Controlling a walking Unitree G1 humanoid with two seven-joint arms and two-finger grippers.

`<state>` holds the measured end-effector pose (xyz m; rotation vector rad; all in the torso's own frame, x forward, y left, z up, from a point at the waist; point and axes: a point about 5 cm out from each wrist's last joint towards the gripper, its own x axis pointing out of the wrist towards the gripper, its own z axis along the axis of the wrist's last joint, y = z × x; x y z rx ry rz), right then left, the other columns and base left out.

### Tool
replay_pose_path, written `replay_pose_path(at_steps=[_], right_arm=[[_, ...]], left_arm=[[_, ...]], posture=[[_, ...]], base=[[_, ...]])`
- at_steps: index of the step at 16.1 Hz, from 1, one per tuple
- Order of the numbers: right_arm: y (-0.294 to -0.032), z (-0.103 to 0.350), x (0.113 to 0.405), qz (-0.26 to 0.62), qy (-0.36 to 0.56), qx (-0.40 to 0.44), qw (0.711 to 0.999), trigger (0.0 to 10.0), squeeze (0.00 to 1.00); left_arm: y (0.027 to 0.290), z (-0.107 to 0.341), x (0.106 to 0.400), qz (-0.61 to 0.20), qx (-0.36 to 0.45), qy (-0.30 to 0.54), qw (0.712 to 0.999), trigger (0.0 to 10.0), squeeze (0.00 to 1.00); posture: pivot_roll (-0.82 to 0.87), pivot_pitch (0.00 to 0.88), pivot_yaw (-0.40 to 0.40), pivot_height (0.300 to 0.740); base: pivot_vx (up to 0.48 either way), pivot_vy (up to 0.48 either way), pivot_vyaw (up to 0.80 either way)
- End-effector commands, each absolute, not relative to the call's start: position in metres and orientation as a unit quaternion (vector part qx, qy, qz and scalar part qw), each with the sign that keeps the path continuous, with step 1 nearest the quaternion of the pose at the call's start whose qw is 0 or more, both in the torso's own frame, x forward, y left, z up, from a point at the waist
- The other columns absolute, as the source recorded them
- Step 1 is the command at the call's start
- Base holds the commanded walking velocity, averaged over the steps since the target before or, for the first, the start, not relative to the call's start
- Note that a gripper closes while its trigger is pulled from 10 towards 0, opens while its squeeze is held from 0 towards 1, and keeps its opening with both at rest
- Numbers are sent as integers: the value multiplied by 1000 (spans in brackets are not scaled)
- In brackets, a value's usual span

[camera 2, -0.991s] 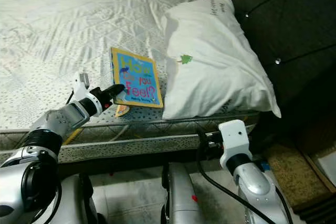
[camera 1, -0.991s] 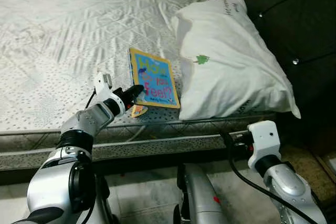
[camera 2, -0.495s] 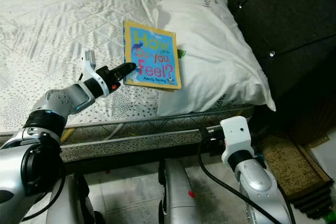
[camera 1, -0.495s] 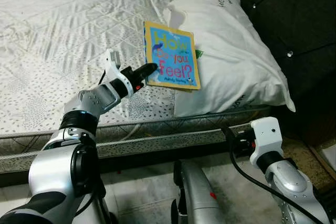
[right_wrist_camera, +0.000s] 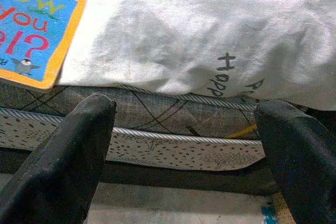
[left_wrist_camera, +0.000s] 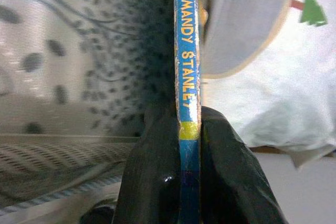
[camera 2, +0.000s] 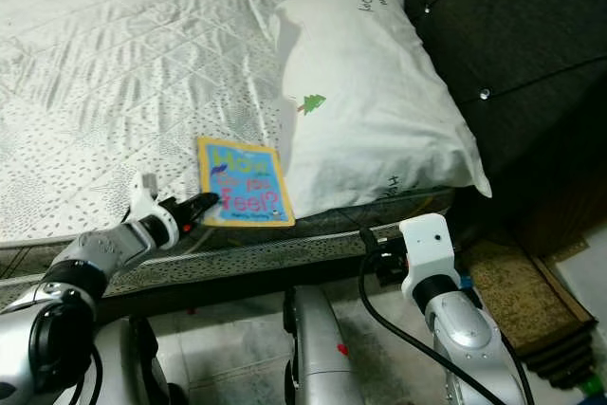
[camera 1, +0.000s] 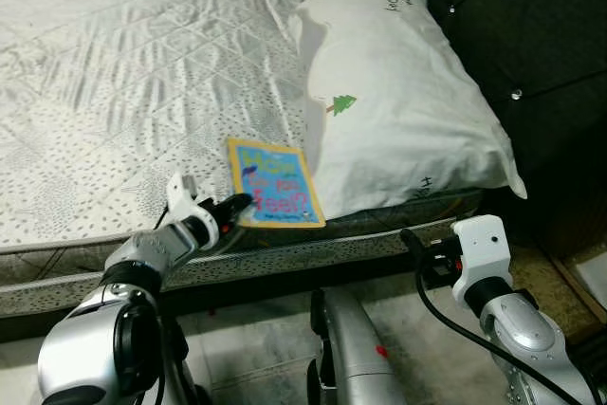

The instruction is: Clean up the room

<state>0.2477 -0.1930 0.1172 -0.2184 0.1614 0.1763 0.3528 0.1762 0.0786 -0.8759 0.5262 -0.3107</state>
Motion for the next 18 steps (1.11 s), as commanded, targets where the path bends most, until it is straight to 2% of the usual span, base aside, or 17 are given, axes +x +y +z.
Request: replay_pose_path(at_steps=[1, 4, 5, 6, 13, 18], right_arm=[[-200, 118, 246, 79, 85, -116, 986, 10000, 0], [-198, 117, 245, 81, 87, -116, 986, 10000, 0], [-198, 117, 246, 82, 86, -116, 986, 10000, 0], [-197, 118, 246, 82, 86, -115, 986, 10000, 0], [-199, 120, 248, 78, 82, -117, 987, 10000, 0], [-197, 119, 249, 77, 80, -116, 987, 10000, 0]], left_arm=[[196, 63, 343, -94, -378, 281, 877, 10000, 0], [221, 68, 344, -46, -339, 270, 900, 10000, 0], [226, 69, 344, -37, -328, 269, 905, 10000, 855], [233, 71, 344, -25, -310, 267, 912, 10000, 1000], [263, 84, 346, 41, -228, 254, 939, 10000, 1000], [273, 96, 352, 67, -159, 243, 955, 10000, 1000]], posture=[[-344, 185, -125, 542], [-341, 185, -126, 542], [-343, 185, -127, 542], [-343, 185, -127, 542], [-350, 179, -120, 542], [-348, 176, -117, 542]], base=[[0, 0, 0], [0, 0, 0], [0, 0, 0], [0, 0, 0], [0, 0, 0], [0, 0, 0]])
